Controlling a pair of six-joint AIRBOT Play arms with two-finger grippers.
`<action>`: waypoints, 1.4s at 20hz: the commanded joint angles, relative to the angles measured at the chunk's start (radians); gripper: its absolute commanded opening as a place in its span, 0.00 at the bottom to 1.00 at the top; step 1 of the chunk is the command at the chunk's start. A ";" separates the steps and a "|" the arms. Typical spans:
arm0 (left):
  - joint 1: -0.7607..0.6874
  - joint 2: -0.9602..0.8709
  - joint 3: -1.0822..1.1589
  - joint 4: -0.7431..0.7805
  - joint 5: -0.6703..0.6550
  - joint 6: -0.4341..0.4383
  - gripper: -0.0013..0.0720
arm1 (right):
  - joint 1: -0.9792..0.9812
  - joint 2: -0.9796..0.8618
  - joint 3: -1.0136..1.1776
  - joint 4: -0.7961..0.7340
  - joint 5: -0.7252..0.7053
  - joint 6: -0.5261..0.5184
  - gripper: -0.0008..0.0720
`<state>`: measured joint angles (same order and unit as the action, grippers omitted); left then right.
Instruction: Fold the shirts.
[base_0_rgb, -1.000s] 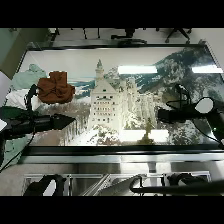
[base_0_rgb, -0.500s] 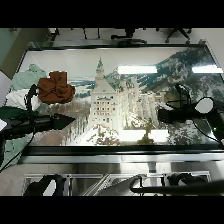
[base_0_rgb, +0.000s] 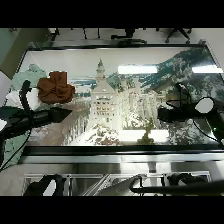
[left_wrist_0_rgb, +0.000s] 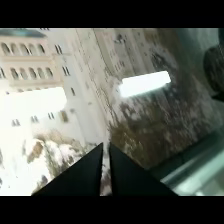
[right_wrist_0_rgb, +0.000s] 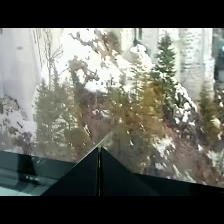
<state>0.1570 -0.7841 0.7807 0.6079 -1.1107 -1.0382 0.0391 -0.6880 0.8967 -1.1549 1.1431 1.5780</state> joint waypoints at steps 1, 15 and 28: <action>0.024 -0.005 0.001 0.064 0.371 0.013 0.85 | 0.000 -0.006 0.000 0.014 -0.076 0.000 0.06; 0.316 -0.937 0.565 0.306 0.367 0.008 0.99 | 0.000 -0.114 0.000 0.014 -0.201 0.000 0.70; 0.198 -1.228 1.047 0.275 0.042 -0.045 0.04 | 0.000 -0.135 0.000 0.020 -0.200 0.000 0.43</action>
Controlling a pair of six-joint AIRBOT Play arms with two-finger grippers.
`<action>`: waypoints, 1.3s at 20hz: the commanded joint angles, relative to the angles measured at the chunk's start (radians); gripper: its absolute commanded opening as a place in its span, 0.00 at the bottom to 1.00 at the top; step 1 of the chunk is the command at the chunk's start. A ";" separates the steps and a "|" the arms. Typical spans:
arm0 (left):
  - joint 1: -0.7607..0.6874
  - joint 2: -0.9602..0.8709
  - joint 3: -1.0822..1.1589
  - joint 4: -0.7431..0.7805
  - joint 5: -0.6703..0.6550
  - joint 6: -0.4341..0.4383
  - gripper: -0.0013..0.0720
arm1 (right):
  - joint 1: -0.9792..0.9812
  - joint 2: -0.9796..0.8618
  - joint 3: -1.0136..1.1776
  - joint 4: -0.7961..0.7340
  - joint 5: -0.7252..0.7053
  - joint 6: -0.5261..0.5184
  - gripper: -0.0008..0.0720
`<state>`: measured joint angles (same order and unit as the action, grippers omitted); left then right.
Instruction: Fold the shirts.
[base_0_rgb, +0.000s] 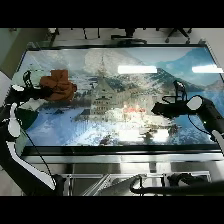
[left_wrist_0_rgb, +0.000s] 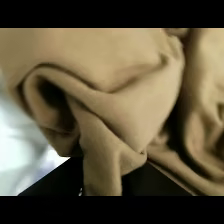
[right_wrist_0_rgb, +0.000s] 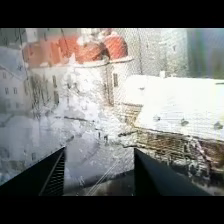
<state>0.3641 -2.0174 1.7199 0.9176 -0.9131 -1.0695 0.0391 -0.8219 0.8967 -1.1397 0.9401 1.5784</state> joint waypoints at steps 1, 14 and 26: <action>-0.016 0.030 0.148 -0.087 -0.216 -0.013 0.04 | 0.000 -0.001 0.000 0.015 0.003 -0.001 0.28; -0.560 0.504 -0.244 -0.386 -0.463 -0.057 0.04 | 0.000 0.068 0.089 -0.020 0.117 -0.064 0.41; -0.568 0.542 -0.440 -0.323 -0.501 -0.145 0.96 | 0.000 0.079 0.088 -0.019 0.141 -0.080 0.83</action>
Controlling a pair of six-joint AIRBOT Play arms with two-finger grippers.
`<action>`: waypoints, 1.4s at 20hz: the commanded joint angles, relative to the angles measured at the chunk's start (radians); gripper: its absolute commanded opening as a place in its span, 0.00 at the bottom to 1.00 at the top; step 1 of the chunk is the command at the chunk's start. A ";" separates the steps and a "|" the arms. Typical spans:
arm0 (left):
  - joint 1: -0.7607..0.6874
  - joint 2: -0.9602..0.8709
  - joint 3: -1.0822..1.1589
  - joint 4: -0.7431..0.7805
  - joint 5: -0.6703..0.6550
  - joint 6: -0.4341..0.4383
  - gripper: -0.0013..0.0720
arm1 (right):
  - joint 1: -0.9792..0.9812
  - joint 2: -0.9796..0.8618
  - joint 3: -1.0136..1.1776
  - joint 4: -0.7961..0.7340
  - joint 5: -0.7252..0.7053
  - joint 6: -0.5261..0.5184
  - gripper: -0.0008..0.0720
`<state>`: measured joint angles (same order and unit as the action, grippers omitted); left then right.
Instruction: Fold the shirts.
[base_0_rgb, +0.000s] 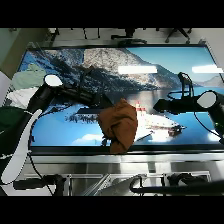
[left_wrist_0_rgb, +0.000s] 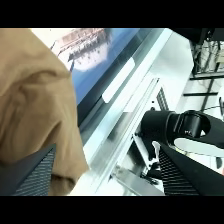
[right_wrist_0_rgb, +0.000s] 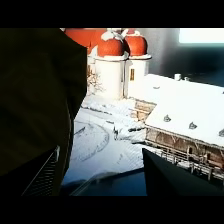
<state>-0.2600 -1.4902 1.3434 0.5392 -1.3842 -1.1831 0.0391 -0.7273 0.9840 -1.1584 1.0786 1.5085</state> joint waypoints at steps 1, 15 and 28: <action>0.074 0.024 -0.125 0.094 -0.001 -0.035 0.96 | 0.000 -0.038 0.001 0.006 0.002 -0.032 0.83; -0.134 0.025 -0.551 0.005 0.472 0.031 0.65 | 0.063 -0.547 0.001 0.614 -0.047 -0.609 0.80; -0.021 0.179 -0.117 0.016 0.246 0.001 0.04 | 0.003 -0.327 0.294 0.732 0.119 -0.753 0.05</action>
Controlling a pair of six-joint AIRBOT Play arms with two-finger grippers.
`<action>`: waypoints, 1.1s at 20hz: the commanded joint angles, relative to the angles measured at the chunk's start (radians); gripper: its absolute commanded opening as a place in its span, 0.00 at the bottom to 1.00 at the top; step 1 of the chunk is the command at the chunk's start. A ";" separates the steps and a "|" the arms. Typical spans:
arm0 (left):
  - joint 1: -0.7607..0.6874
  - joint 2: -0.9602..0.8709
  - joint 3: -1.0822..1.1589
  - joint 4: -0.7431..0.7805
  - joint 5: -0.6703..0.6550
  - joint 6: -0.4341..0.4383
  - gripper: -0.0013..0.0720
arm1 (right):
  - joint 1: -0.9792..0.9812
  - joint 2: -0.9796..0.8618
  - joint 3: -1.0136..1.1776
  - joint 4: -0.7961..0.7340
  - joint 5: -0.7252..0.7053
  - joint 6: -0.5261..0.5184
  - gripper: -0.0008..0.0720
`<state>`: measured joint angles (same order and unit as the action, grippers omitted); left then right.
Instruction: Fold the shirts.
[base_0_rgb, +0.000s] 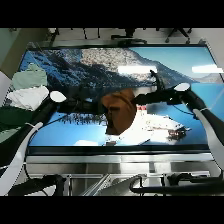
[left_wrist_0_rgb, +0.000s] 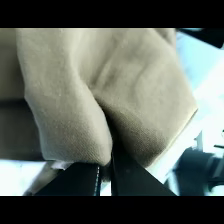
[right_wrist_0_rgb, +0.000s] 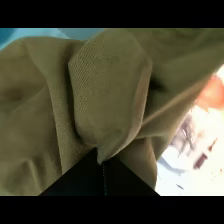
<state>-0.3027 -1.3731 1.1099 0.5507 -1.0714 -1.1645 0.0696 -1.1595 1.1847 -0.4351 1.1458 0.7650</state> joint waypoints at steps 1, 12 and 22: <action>0.035 0.089 0.158 0.010 -0.099 -0.027 0.04 | -0.040 0.159 0.116 0.009 0.052 -0.010 0.05; -0.053 0.255 -0.166 0.164 -0.051 -0.094 0.04 | -0.066 0.401 -0.203 -0.091 0.141 0.068 0.05; -0.048 0.105 -0.252 0.158 -0.050 -0.092 0.92 | -0.075 0.365 -0.402 -0.137 0.076 0.017 0.59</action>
<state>-0.3878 -1.2465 0.8356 0.7078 -1.0428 -1.2572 0.0013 -0.7933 0.7963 -0.5293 1.2293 0.7876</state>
